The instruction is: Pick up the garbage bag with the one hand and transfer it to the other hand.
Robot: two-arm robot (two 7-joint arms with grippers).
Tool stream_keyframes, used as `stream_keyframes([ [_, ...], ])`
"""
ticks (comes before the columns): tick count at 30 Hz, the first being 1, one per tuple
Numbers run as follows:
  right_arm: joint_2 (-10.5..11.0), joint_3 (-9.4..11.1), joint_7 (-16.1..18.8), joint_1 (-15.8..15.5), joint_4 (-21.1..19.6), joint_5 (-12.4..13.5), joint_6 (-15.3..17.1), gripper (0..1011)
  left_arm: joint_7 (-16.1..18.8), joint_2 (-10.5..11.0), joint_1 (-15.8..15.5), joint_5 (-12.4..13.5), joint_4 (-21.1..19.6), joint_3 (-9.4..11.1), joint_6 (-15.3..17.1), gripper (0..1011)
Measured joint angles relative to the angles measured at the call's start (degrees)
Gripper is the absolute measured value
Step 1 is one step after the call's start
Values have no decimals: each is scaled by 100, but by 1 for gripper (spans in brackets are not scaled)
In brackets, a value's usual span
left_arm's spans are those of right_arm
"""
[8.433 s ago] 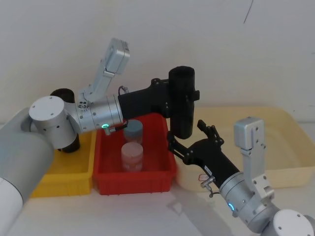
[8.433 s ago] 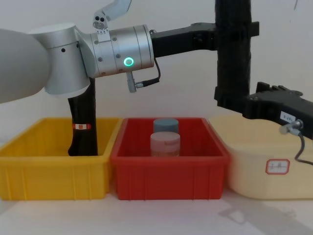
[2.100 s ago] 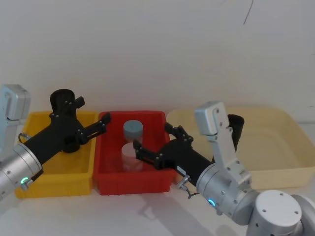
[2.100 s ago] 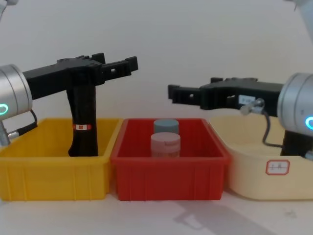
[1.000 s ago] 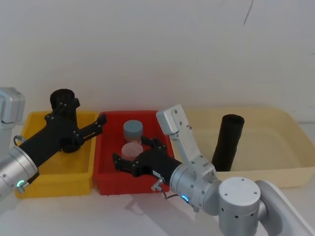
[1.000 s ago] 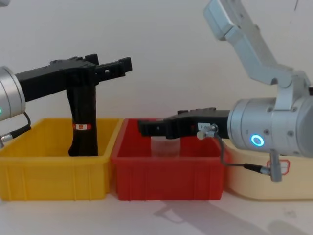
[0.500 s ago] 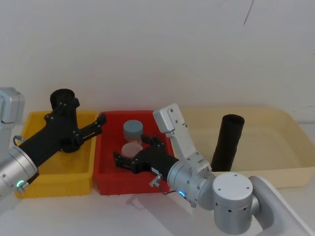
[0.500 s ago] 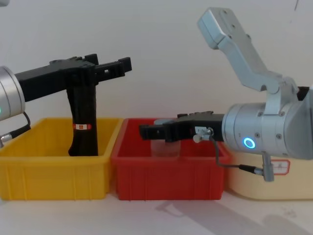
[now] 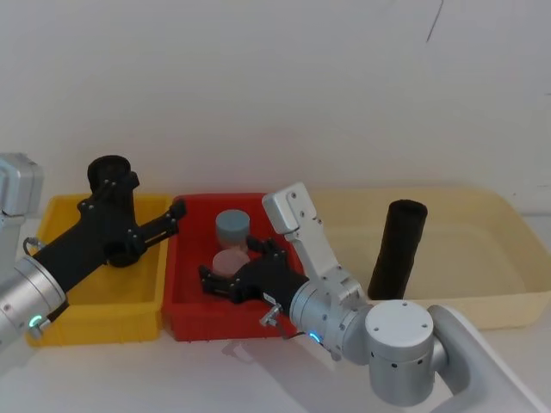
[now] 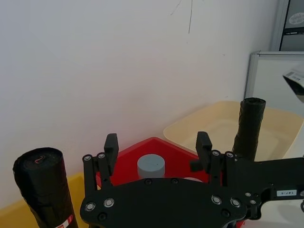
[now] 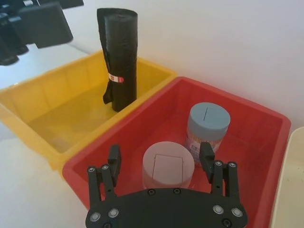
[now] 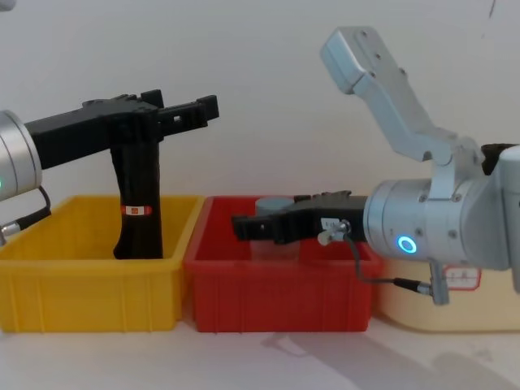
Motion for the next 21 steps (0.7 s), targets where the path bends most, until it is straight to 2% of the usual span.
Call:
stream_keyframes([
  [21, -184, 57, -119, 254, 553, -198, -157, 1000, 0, 0, 0, 0, 0, 0, 0, 1002],
])
